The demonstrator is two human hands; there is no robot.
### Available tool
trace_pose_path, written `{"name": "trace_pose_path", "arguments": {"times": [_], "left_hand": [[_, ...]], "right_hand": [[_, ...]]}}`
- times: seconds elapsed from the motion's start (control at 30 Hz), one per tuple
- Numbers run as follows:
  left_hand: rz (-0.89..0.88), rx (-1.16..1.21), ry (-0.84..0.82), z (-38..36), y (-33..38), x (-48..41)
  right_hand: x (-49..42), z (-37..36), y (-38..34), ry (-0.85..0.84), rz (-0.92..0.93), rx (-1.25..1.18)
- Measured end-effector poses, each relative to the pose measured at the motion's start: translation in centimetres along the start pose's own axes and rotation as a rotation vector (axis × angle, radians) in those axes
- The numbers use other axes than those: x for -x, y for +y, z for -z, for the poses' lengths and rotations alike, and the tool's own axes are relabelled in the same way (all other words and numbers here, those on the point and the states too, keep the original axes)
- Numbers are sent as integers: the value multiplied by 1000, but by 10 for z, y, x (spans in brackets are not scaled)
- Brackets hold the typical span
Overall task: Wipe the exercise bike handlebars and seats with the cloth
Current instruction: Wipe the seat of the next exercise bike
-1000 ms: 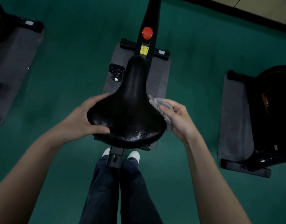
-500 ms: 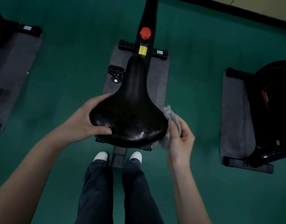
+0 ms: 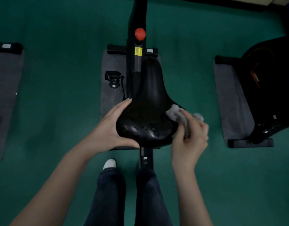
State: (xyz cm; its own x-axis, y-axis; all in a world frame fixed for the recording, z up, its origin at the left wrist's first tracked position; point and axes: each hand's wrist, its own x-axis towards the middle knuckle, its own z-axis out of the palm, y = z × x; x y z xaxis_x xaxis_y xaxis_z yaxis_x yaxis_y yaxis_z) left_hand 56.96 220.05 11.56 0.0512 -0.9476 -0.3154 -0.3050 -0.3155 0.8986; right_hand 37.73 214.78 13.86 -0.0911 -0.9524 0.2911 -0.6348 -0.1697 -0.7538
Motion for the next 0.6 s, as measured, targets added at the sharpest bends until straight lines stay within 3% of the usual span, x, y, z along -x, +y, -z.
{"name": "trace_pose_path", "arguments": {"times": [0.13, 0.37, 0.6], "left_hand": [[-50, -20, -43, 7, -8, -1], [-122, 50, -25, 7, -19, -2], [-51, 155, 72, -4, -23, 6]], "right_hand": [[18, -14, -17, 126, -101, -19], [48, -32, -51, -25, 173, 168], [41, -39, -55, 86, 64, 222]]}}
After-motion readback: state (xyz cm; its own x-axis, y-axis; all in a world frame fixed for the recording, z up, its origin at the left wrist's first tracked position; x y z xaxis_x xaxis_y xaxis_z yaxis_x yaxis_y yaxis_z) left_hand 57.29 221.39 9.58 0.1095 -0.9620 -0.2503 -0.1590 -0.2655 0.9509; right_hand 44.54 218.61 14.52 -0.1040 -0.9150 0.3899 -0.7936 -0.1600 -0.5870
